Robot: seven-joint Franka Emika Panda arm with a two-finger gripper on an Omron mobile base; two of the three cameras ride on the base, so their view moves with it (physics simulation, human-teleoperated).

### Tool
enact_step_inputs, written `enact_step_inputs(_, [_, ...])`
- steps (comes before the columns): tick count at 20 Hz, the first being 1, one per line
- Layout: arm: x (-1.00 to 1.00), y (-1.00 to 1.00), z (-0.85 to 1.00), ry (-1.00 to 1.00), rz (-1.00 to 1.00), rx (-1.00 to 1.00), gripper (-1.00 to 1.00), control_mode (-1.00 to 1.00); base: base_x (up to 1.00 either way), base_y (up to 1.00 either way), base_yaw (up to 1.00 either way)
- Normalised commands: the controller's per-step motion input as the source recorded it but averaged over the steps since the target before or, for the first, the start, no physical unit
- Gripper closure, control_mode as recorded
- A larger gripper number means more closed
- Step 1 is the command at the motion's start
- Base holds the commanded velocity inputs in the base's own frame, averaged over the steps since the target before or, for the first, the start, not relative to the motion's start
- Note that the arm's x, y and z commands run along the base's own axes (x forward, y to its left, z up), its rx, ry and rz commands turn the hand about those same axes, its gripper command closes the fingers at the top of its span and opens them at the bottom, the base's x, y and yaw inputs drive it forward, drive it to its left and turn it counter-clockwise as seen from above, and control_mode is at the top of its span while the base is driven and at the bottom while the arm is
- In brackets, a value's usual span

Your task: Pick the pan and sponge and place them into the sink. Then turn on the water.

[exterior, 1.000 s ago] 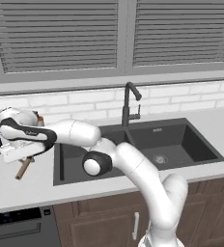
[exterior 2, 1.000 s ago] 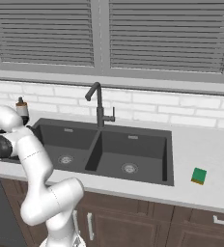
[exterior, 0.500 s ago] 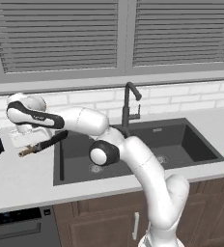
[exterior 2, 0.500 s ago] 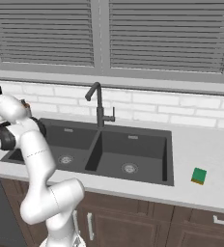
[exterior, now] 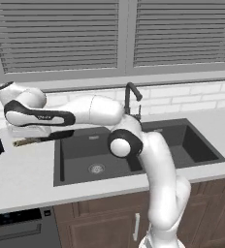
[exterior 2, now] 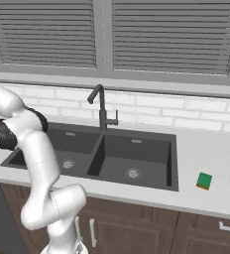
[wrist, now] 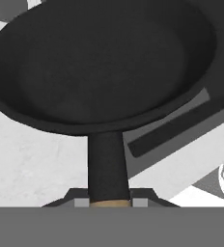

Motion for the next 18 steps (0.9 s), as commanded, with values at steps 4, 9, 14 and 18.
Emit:
enact_step_inputs(4, [-0.59,-0.49,0.39,-0.45,-0.21,0.11,1.0,-1.0,0.0,0.0,0.0])
enact_step_inputs(9, [-0.36,-0.65,0.17,-0.27,-0.28,0.12,1.0,-1.0,0.0,0.0,0.0])
enact_step_inputs(14, [-0.09,-0.65,0.0,-0.15,-0.3,0.11,1.0,-1.0,0.0,0.0,0.0])
enact_step_inputs(18, [0.22,-0.41,-0.03,0.0,-0.23,0.04,1.0,-1.0,0.0,0.0,0.0])
